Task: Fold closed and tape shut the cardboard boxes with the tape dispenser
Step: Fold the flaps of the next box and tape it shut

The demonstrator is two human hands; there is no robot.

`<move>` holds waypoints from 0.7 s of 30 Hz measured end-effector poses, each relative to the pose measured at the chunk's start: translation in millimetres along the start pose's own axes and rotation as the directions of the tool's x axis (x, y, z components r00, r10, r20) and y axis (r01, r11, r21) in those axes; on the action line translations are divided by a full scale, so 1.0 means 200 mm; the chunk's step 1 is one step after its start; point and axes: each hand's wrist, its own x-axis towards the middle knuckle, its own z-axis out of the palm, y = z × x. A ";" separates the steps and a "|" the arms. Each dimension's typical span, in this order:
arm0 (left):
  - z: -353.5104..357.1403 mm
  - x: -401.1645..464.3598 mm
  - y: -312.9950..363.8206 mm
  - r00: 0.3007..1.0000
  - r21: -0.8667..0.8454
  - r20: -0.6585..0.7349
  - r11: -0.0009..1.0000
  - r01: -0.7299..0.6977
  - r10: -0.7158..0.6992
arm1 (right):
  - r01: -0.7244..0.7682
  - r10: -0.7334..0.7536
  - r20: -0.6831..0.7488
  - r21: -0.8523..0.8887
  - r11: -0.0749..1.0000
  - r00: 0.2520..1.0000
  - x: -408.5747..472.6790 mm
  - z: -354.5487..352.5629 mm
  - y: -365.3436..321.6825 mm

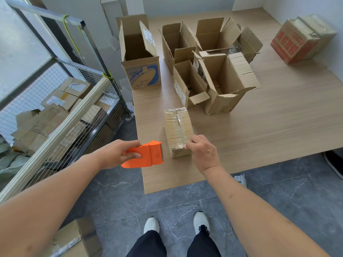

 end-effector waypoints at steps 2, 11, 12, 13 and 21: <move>0.00 -0.04 -0.03 0.999 0.000 -0.028 1.000 0.020 -0.020 | -0.002 0.003 0.037 -0.019 1.000 0.999 0.02 -0.01 0.01; 0.01 0.04 0.03 0.989 0.059 -0.058 0.988 0.141 -0.137 | -0.082 0.094 0.108 -0.110 0.991 0.990 0.00 -0.04 -0.11; 0.02 0.05 0.05 0.987 0.057 -0.050 0.986 0.154 -0.152 | -0.076 0.086 0.112 -0.091 0.993 0.990 0.00 -0.05 -0.13; 0.02 0.07 0.06 0.986 0.052 -0.044 0.985 0.165 -0.163 | -0.086 0.094 0.118 -0.070 0.994 0.989 0.00 -0.05 -0.16; 0.08 0.22 0.21 0.968 0.060 -0.099 0.970 0.236 -0.229 | -0.206 0.227 0.155 -0.142 0.968 0.962 0.08 0.04 -0.32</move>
